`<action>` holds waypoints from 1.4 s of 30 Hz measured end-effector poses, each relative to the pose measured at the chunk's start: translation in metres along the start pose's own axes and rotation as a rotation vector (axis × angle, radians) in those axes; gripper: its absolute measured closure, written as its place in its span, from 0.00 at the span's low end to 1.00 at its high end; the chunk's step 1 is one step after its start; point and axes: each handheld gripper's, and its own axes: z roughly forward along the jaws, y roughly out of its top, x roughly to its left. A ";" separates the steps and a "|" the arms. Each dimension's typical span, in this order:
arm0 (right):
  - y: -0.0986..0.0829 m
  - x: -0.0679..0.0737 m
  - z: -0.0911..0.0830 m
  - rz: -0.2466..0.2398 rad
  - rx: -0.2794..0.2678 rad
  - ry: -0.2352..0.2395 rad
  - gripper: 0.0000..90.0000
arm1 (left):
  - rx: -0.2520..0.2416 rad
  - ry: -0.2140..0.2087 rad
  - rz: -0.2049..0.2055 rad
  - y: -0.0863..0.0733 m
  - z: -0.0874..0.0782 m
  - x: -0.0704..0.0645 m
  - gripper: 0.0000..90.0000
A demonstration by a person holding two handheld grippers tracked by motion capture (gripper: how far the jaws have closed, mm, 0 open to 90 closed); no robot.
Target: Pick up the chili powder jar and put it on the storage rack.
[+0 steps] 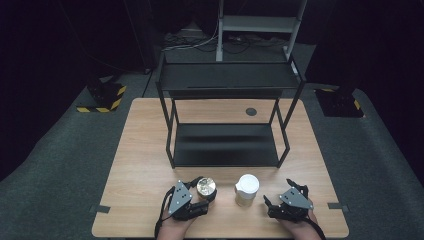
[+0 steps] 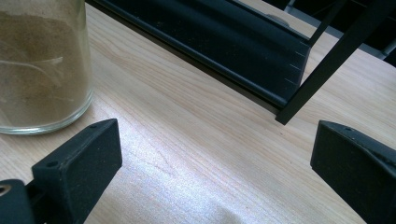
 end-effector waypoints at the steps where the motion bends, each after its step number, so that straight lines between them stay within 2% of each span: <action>1: 0.000 0.000 0.000 0.001 0.000 0.001 0.01 | -0.006 0.002 -0.003 0.002 -0.001 0.001 0.38; 5: 0.000 -0.001 0.000 0.002 -0.002 0.002 0.01 | -0.030 0.011 -0.002 0.010 -0.007 0.003 0.38; 19: -0.001 0.001 -0.001 -0.001 -0.006 -0.003 0.01 | -0.049 0.051 0.023 0.032 -0.015 0.009 0.38; 25: -0.001 0.000 -0.001 0.001 -0.006 -0.002 0.01 | -0.069 0.064 0.012 0.041 -0.016 0.013 0.38; 30: -0.001 0.000 -0.001 -0.001 -0.006 -0.001 0.01 | -0.084 0.071 -0.014 0.047 -0.017 0.019 0.38; 42: -0.001 -0.001 -0.001 0.005 -0.007 0.001 0.01 | -0.116 0.098 -0.017 0.069 -0.019 0.028 0.38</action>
